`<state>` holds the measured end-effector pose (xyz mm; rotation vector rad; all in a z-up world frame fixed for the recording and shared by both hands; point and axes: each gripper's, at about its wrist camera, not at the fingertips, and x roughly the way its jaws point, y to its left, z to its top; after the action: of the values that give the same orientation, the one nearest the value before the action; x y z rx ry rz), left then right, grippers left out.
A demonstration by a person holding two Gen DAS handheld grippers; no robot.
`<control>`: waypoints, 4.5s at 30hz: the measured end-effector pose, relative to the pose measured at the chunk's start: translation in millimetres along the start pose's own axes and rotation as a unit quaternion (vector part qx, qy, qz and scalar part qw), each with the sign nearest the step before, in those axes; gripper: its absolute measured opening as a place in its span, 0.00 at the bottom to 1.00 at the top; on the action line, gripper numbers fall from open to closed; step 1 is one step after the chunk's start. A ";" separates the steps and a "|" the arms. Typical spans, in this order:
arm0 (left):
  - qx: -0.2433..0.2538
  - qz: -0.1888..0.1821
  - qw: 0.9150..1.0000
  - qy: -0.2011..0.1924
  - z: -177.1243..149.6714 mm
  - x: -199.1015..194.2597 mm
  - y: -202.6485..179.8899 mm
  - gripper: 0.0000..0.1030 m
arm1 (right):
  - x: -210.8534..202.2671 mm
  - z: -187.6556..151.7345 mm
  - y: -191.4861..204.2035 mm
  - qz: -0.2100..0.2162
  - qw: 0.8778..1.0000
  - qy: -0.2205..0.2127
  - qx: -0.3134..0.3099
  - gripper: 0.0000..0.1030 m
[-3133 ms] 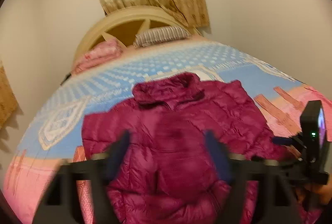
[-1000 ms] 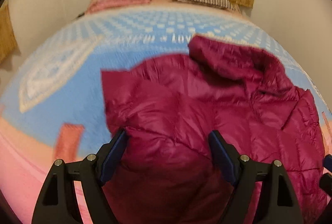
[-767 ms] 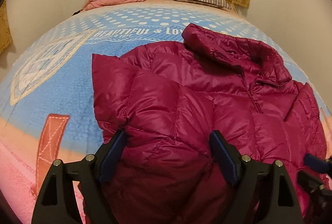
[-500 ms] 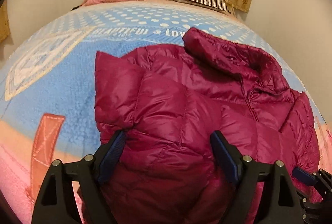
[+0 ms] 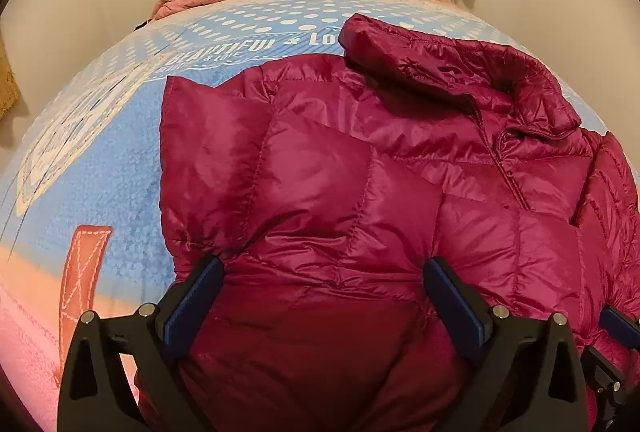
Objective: Fold large clothes
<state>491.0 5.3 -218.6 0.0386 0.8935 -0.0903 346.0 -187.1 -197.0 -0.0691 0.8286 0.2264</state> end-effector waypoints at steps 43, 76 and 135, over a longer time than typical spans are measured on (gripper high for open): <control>-0.002 -0.009 0.999 -0.050 43.4 -84.9 11.4 0.99 | -21.5 23.9 -12.8 0.032 0.999 0.006 -0.024 0.70; 0.006 -0.058 0.998 0.010 135.7 40.0 -3.9 0.11 | 110.5 206.5 -143.2 -0.030 0.999 0.025 -0.035 0.12; -0.005 -0.043 0.999 -0.014 107.9 51.8 -57.3 0.78 | 132.8 170.6 -127.9 0.013 0.999 0.037 0.021 0.46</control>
<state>601.6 -62.6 -191.2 -0.0108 0.8674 -0.1654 584.9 -263.3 -183.3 -0.0274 0.9072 0.2325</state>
